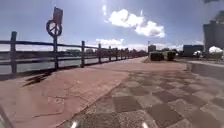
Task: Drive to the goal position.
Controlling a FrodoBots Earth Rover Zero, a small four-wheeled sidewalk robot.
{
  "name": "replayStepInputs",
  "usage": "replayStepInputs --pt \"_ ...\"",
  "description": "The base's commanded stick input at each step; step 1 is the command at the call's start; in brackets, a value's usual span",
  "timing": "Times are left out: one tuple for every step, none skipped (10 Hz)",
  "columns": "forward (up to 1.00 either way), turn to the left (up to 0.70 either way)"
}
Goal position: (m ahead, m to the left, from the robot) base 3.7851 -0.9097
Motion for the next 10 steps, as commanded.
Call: replayStepInputs --pt "0.85 0.0" --pt "0.85 0.0" --pt "0.85 0.0" --pt "0.85 0.0" --pt "0.85 0.0" --pt "0.85 0.0" --pt "0.85 0.0" --pt "0.85 0.0" --pt "0.85 0.0" --pt "0.85 0.0"
